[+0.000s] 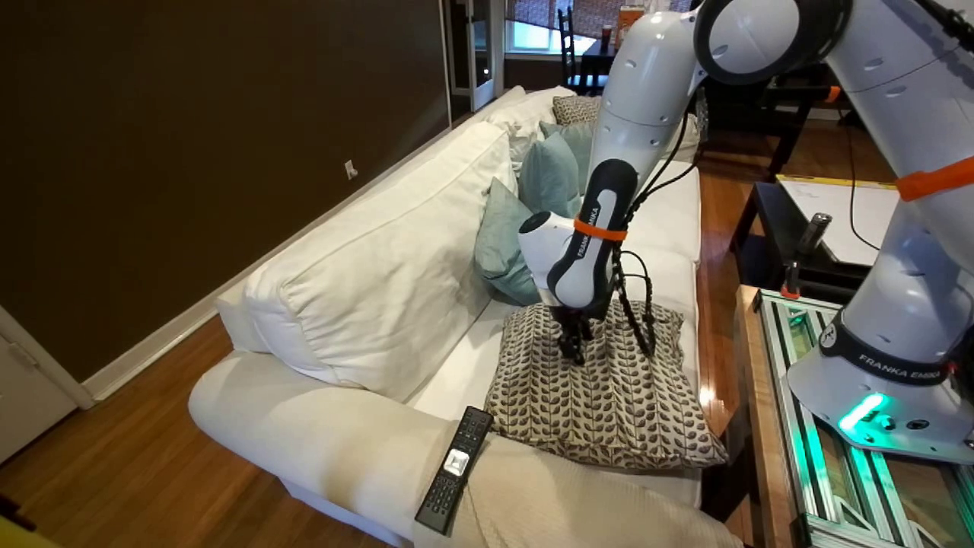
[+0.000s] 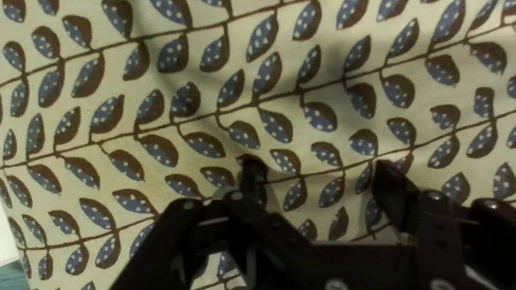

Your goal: Move the brown pillow to the right then move the grey pillow to the left.

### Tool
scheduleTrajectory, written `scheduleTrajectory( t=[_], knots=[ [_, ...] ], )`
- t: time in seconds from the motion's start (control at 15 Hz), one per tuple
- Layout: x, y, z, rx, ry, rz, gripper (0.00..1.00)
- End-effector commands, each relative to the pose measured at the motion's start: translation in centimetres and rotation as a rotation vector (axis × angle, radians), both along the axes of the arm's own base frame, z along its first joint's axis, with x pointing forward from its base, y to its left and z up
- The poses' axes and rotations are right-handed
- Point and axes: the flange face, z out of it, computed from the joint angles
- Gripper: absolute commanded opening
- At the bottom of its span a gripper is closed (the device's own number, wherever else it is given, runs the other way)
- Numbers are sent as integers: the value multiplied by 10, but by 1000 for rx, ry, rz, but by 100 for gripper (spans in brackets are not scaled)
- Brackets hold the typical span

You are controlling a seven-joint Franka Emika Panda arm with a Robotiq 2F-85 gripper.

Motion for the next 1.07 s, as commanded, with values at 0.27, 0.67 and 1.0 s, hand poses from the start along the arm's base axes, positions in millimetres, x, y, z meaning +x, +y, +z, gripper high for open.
scheduleTrajectory(
  t=[0.27,0.67,1.0],
  knots=[
    [4,1,-17,-10,0,-30,12],
    [7,-9,8,-15,-16,-62,1],
    [18,-57,59,-100,-121,-209,47]
  ],
)
